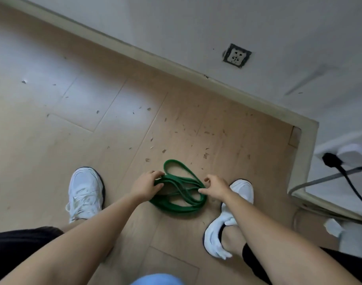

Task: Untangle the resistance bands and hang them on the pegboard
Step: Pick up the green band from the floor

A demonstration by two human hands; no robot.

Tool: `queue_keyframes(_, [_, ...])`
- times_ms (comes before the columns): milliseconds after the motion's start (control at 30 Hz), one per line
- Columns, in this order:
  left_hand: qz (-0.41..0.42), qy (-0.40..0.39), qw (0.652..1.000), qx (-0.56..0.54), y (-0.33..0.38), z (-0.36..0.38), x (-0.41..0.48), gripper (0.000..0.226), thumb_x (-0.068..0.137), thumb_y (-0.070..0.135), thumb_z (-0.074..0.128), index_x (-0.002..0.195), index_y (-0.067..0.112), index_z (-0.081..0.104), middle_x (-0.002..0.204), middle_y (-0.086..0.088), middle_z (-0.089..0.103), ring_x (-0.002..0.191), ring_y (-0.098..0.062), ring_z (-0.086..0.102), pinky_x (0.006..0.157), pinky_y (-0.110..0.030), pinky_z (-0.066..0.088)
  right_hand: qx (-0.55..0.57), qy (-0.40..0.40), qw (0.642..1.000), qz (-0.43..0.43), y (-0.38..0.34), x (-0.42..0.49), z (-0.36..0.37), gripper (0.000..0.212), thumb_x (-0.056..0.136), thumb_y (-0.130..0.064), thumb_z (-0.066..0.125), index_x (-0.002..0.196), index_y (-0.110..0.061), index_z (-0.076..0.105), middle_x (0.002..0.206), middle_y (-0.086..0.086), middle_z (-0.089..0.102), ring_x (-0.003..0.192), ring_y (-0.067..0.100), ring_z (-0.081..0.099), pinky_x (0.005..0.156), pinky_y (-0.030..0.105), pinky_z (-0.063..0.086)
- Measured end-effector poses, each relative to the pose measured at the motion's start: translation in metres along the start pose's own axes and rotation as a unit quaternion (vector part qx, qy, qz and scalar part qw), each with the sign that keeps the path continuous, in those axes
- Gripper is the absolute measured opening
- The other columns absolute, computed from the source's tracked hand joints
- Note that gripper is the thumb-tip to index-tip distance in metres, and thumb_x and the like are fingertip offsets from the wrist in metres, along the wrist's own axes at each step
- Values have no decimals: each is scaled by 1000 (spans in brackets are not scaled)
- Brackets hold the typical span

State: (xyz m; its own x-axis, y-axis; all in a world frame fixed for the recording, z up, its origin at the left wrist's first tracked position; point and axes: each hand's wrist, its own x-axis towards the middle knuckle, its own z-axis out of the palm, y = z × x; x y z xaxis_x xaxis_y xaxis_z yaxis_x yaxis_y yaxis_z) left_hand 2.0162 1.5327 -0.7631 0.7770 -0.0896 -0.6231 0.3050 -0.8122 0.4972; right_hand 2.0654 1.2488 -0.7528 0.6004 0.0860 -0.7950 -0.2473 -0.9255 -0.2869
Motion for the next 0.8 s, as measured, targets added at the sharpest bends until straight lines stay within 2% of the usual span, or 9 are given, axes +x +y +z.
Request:
queue_keyframes(100, [3, 4, 1000, -1, -4, -6, 1, 28, 100, 28, 60, 127, 23, 66, 122, 0, 68, 109, -23, 65, 93, -38, 53, 14, 5, 1000, 25, 11, 5, 24, 44, 78, -42, 81, 107, -14, 63, 102, 4, 69, 96, 27, 65, 80, 35, 51])
queue_keyframes(233, [7, -47, 999, 9, -16, -16, -3, 25, 97, 23, 64, 122, 22, 69, 117, 7, 68, 97, -14, 67, 84, -28, 53, 90, 8, 994, 61, 15, 10, 45, 27, 76, -25, 77, 96, -10, 67, 94, 8, 71, 91, 30, 68, 72, 34, 50])
queue_keyframes(367, [-2, -107, 994, 28, -37, -24, -14, 18, 85, 26, 76, 103, 30, 72, 104, 12, 71, 85, -4, 66, 75, -22, 54, 171, 34, 982, 71, 6, 2, 40, 13, 72, -25, 72, 66, -15, 65, 69, 2, 66, 70, 22, 63, 61, 30, 46])
queue_keyframes(433, [-25, -170, 985, 17, -42, -28, -20, 20, 80, 28, 81, 99, 28, 74, 102, 9, 73, 86, -9, 68, 73, -24, 57, 208, 40, 975, 61, -1, -1, 28, 23, 77, -20, 73, 60, -17, 58, 62, -2, 56, 60, 16, 51, 56, 28, 37])
queue_keyframes(500, [-39, -223, 974, -1, -42, -32, -24, 22, 80, 28, 83, 100, 25, 74, 104, 2, 75, 95, -19, 71, 80, -30, 59, 231, 39, 971, 46, -8, -2, 15, 16, 76, -16, 75, 66, -14, 62, 66, -2, 56, 64, 16, 49, 57, 27, 37])
queue_keyframes(533, [-30, -217, 976, -3, -39, -35, -25, 21, 81, 27, 82, 101, 24, 75, 103, 0, 75, 97, -22, 71, 82, -30, 59, 246, 39, 968, 34, -12, -3, 8, 9, 76, -14, 77, 76, -11, 68, 73, 0, 61, 70, 17, 54, 62, 27, 40])
queue_keyframes(633, [-11, -104, 993, -59, -24, -50, -21, 22, 87, 30, 76, 109, 26, 72, 98, 7, 73, 94, -14, 69, 87, -31, 57, 288, 23, 957, 0, -26, -4, -6, 33, 75, -6, 82, 105, -5, 69, 102, 12, 73, 86, 21, 64, 73, 27, 50])
queue_keyframes(733, [43, 22, 990, -130, 5, -65, -17, 38, 77, 47, 73, 111, 30, 66, 99, 8, 71, 93, -15, 68, 88, -45, 59, 289, 2, 956, -55, -46, -11, -18, 38, 74, -9, 86, 107, -11, 66, 107, 10, 68, 97, 23, 64, 81, 33, 56])
queue_keyframes(800, [92, 80, 983, -137, 31, -78, -17, 50, 75, 47, 76, 120, 30, 62, 110, 8, 64, 102, -15, 62, 92, -42, 56, 279, 1, 956, -93, -61, -18, -28, 39, 71, -11, 88, 103, -17, 69, 103, 7, 67, 101, 25, 65, 91, 41, 58])
